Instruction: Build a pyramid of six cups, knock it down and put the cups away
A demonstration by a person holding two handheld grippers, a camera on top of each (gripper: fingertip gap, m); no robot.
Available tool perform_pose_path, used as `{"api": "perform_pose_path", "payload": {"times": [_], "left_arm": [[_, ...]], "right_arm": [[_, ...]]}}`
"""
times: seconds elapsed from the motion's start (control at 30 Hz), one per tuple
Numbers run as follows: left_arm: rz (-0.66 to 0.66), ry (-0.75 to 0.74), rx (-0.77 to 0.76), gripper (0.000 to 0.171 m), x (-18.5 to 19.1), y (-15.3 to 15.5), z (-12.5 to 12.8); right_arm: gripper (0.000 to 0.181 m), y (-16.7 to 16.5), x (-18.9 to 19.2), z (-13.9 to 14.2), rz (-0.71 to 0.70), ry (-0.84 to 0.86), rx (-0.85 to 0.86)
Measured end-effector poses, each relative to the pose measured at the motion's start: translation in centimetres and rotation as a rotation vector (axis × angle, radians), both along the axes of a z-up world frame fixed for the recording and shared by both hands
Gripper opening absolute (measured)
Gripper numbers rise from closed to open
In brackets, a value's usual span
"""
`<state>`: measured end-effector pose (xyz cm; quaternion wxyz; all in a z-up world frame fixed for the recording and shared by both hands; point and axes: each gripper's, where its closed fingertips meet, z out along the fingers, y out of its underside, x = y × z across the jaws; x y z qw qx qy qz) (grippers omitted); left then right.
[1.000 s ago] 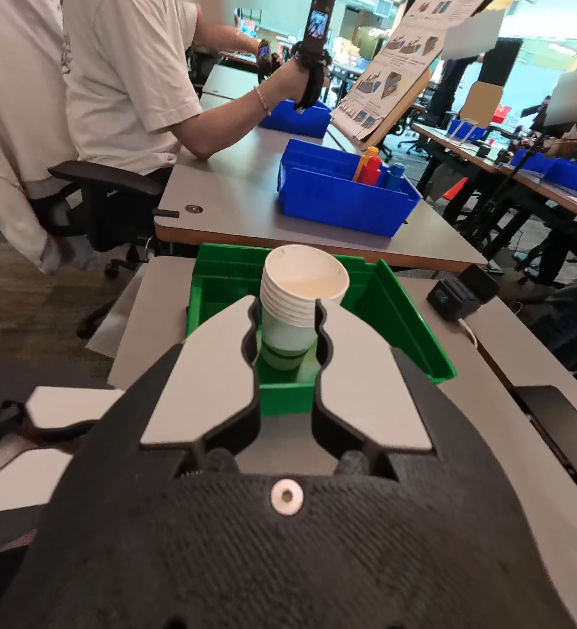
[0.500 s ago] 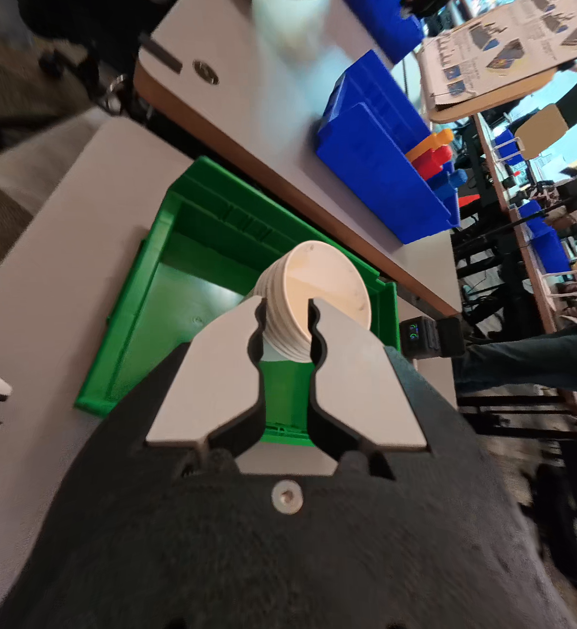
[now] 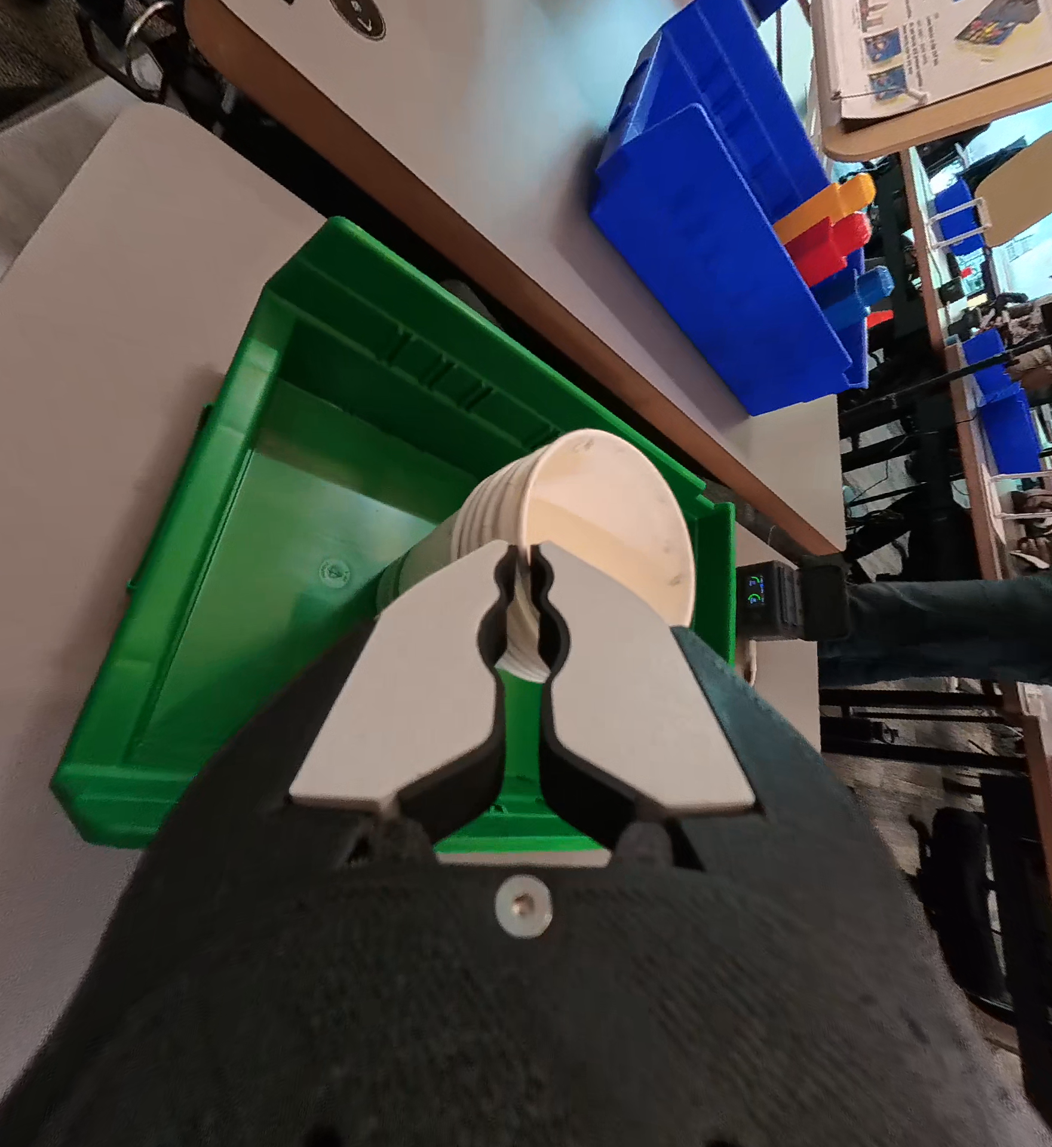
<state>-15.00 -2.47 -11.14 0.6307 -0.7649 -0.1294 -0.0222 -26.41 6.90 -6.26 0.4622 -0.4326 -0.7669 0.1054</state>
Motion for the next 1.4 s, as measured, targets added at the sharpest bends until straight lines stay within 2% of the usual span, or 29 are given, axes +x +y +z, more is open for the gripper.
{"api": "perform_pose_path", "payload": {"times": [0.13, 0.23, 0.33, 0.5, 0.67, 0.77, 0.83, 0.93, 1.1, 1.17, 1.3, 1.4], "left_arm": [[-0.005, -0.001, -0.004, 0.012, 0.1, 0.1, -0.1], [-0.009, 0.006, -0.006, 0.012, 0.3, 0.1, -0.1], [-0.01, 0.008, -0.006, 0.012, 0.3, 0.0, 0.0], [-0.015, 0.001, -0.006, 0.013, 0.3, 0.0, -0.1], [-0.066, -0.004, 0.043, 0.016, 1.2, 0.1, 0.8], [-0.152, -0.026, 0.135, 0.019, 2.8, 0.2, 2.2], [-0.195, -0.038, 0.15, 0.022, 3.8, 0.3, 2.4], [-0.252, -0.01, 0.128, 0.035, 5.4, 0.7, 2.1], [-0.396, 0.061, 0.098, 0.055, 9.3, 1.2, 1.5], [-0.468, 0.067, 0.063, 0.063, 11.4, 1.7, 0.8], [-0.52, 0.088, 0.022, 0.073, 14.3, 3.1, 0.2], [-0.575, 0.05, 0.012, 0.077, 16.3, 4.1, 0.1]], "right_arm": [[0.004, 0.1, -0.2, 0.2, -0.018, 0.002, -0.014], [0.004, 0.8, -0.4, 1.7, -0.047, 0.083, 0.016], [0.004, 1.4, 0.0, 4.3, -0.056, 0.182, 0.04], [0.004, 1.9, 1.6, 10.5, -0.076, 0.382, 0.0], [0.004, 1.5, 6.8, 15.8, -0.083, 0.571, -0.084], [0.003, 1.2, 12.3, 16.9, -0.123, 0.684, -0.238], [0.003, 1.1, 16.3, 16.0, -0.164, 0.747, -0.386], [0.003, 1.1, 22.5, 12.6, -0.24, 0.79, -0.565], [0.003, 1.0, 31.6, 3.6, -0.428, 0.709, -0.597], [0.003, 0.7, 34.7, 1.1, -0.484, 0.741, -0.659], [0.003, 0.4, 39.0, -0.6, -0.533, 0.852, -0.846], [0.003, 1.3, 40.8, -0.5, -0.566, 0.899, -0.834]]}}
